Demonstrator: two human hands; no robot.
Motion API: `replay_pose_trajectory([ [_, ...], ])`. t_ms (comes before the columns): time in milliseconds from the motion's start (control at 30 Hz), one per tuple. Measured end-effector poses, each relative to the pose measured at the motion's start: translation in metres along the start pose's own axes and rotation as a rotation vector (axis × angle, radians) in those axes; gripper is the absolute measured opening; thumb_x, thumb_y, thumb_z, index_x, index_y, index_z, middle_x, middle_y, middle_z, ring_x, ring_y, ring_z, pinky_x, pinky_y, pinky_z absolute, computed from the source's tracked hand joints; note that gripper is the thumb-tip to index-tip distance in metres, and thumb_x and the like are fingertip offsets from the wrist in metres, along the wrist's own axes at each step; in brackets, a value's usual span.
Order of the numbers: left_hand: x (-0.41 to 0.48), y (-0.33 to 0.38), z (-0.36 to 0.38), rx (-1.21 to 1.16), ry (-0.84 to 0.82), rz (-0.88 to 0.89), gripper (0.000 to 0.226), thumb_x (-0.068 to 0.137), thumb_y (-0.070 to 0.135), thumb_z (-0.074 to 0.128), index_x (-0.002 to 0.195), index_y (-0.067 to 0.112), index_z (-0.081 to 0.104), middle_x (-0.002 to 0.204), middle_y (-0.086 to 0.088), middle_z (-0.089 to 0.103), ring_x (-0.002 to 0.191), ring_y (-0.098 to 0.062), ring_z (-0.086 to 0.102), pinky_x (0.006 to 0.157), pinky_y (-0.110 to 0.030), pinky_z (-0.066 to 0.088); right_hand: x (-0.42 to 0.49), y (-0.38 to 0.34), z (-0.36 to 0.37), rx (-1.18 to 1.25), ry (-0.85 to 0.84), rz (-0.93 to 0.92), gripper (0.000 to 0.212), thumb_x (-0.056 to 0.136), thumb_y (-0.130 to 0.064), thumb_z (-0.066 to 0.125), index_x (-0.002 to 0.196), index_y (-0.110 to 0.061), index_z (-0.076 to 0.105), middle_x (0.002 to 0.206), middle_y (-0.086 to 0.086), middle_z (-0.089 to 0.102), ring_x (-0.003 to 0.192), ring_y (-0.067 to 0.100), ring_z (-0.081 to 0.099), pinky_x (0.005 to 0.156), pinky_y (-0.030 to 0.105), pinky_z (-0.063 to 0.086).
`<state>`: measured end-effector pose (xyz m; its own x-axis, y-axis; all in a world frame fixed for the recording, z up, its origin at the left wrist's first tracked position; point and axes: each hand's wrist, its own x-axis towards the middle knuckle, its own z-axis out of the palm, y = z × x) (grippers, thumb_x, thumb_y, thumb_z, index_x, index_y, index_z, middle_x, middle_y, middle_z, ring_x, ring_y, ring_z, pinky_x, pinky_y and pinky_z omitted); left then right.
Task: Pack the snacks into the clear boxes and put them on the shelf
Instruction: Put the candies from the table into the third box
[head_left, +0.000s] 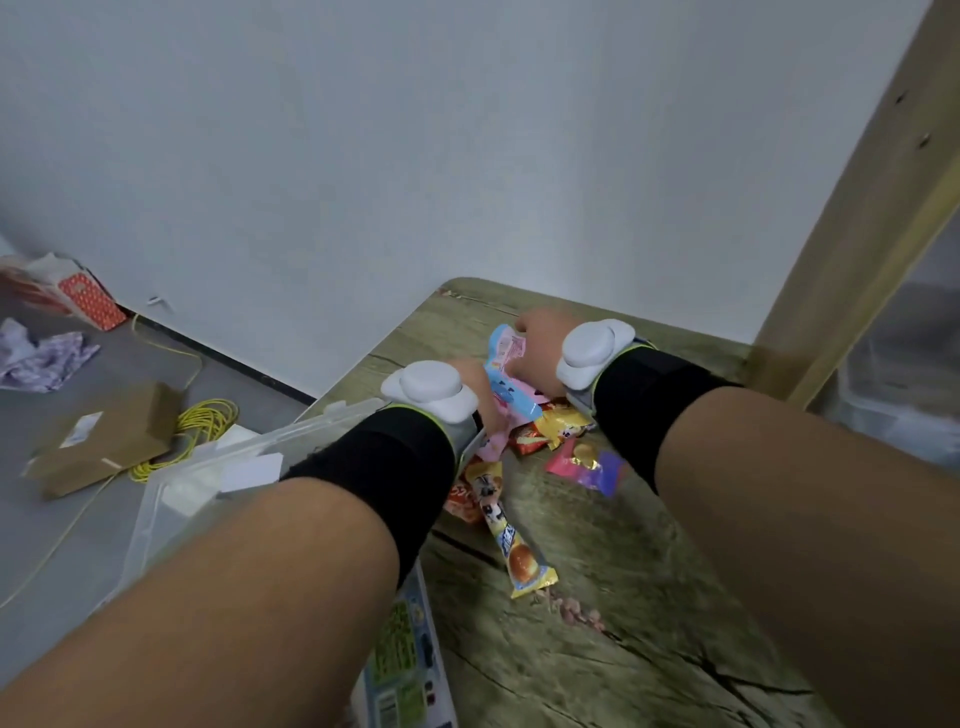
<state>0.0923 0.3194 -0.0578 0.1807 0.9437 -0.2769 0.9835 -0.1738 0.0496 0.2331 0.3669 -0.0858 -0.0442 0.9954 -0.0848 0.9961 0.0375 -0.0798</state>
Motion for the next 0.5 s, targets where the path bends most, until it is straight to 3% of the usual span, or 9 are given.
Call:
replay_pose_trajectory([
  [67,-0.004,0.003,-0.008,-0.067,0.019,0.016,0.033,0.095,0.03,0.058,0.07,0.013,0.045,0.07,-0.001,0.046,0.067,-0.017,0.051,0.053,-0.024,0.036,-0.003,0.003,-0.004,0.062,0.05,0.05,0.026,0.082,-0.013,0.051,0.062,-0.024,0.037,0.053,-0.008,0.032,0.043,0.012,0.024,0.04,0.017,0.014],
  [133,-0.017,0.002,-0.02,-0.129,0.033,0.062,0.014,0.096,0.023,0.056,0.089,0.012,0.057,0.078,-0.004,0.058,0.079,-0.013,0.06,0.064,-0.023,0.044,-0.006,0.012,-0.006,0.116,0.137,0.074,0.022,0.085,-0.018,0.052,0.064,-0.021,0.045,0.055,-0.009,0.04,0.044,0.011,0.035,0.041,0.018,0.018],
  [200,-0.031,-0.007,-0.031,-0.282,0.086,0.084,0.011,0.096,0.016,0.054,0.094,0.007,0.061,0.068,0.0,0.064,0.068,-0.006,0.061,0.06,-0.018,0.042,-0.017,0.019,-0.018,0.202,0.195,0.106,0.012,0.087,-0.025,0.055,0.079,-0.017,0.057,0.069,-0.006,0.054,0.051,0.003,0.041,0.044,0.02,0.025],
  [267,-0.048,-0.017,-0.041,-0.41,0.2,0.06,0.018,0.092,0.018,0.059,0.1,0.004,0.066,0.083,-0.012,0.068,0.082,-0.022,0.066,0.06,-0.026,0.041,-0.033,0.018,-0.029,0.254,0.219,0.116,0.014,0.088,-0.026,0.056,0.091,-0.014,0.061,0.083,-0.004,0.06,0.06,0.002,0.046,0.05,0.019,0.032],
  [333,-0.068,-0.026,-0.05,-0.442,0.296,0.062,0.021,0.089,0.025,0.063,0.093,0.004,0.066,0.086,-0.017,0.064,0.087,-0.031,0.065,0.05,-0.025,0.035,-0.053,0.015,-0.042,0.31,0.274,0.148,0.017,0.089,-0.027,0.055,0.094,-0.012,0.062,0.085,-0.003,0.06,0.067,0.01,0.051,0.053,0.021,0.033],
  [400,-0.088,-0.039,-0.055,-0.553,0.348,0.071,0.025,0.088,0.027,0.066,0.068,0.014,0.058,0.064,-0.01,0.054,0.071,-0.03,0.063,0.046,-0.022,0.039,-0.077,0.005,-0.058,0.372,0.321,0.191,0.02,0.091,-0.027,0.053,0.089,-0.01,0.061,0.079,0.0,0.058,0.065,0.02,0.052,0.05,0.027,0.027],
  [500,-0.117,-0.064,-0.055,-0.785,0.335,0.032,0.036,0.086,0.026,0.071,0.06,0.013,0.049,0.065,-0.01,0.052,0.075,-0.039,0.068,0.071,-0.044,0.06,-0.12,-0.019,-0.081,0.466,0.355,0.244,0.026,0.091,-0.033,0.052,0.084,-0.01,0.062,0.072,0.005,0.062,0.062,0.025,0.058,0.052,0.03,0.042],
])
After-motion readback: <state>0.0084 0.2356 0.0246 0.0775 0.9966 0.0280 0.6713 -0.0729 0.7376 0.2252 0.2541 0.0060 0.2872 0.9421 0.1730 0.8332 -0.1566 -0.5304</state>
